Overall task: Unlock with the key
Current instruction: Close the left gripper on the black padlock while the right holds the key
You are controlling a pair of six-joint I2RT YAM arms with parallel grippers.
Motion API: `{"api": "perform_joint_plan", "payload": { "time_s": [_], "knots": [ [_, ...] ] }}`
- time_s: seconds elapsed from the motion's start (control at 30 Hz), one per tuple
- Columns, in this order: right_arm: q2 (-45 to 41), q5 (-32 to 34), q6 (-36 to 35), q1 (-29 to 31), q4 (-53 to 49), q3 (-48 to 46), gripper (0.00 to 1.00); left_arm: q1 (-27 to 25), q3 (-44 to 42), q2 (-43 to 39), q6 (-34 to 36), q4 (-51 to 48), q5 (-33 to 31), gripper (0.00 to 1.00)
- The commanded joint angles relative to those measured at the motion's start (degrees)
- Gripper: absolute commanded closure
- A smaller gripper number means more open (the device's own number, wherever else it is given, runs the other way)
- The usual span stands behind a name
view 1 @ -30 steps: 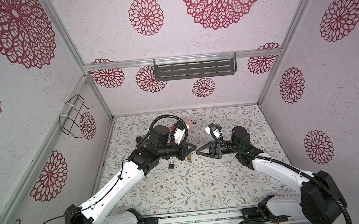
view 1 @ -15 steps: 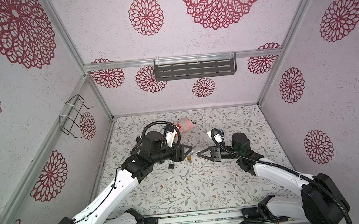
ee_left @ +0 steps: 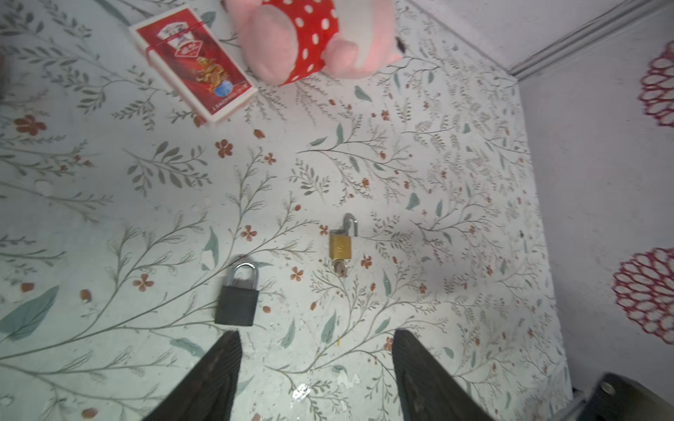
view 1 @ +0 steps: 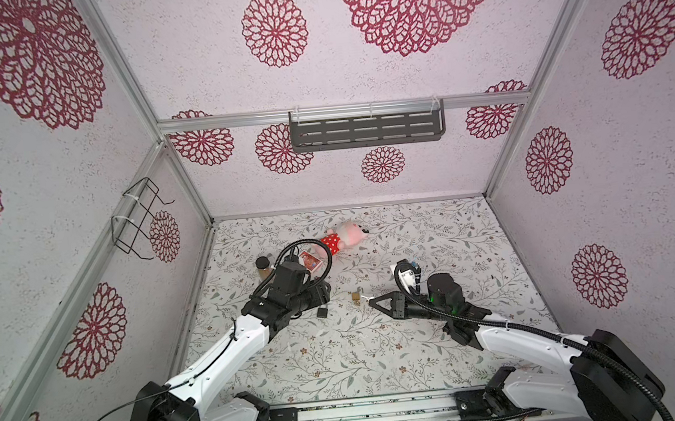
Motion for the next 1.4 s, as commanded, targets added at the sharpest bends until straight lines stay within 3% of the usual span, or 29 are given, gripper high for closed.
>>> {"api": "perform_joint_plan", "payload": {
  "time_s": [0.0, 0.37, 0.6, 1.37],
  "knots": [
    [-1.93, 6.52, 4.03, 0.57, 1.82, -0.37, 1.0, 0.25, 2.39, 3.96, -0.59, -3.56, -3.92, 0.3],
    [-2.48, 10.23, 7.02, 1.65, 3.52, -2.92, 1.0, -0.01, 6.63, 18.06, 3.68, -4.61, -1.67, 0.28],
    [-1.94, 10.16, 6.94, 1.7, 3.53, -2.96, 1.0, -1.81, 9.27, 23.6, 4.81, -6.6, -4.59, 0.32],
    [-2.11, 9.81, 7.1, 1.69, 4.46, -3.49, 1.0, -8.1, 13.48, 32.1, -0.87, -13.74, -12.89, 0.48]
  ]
}}
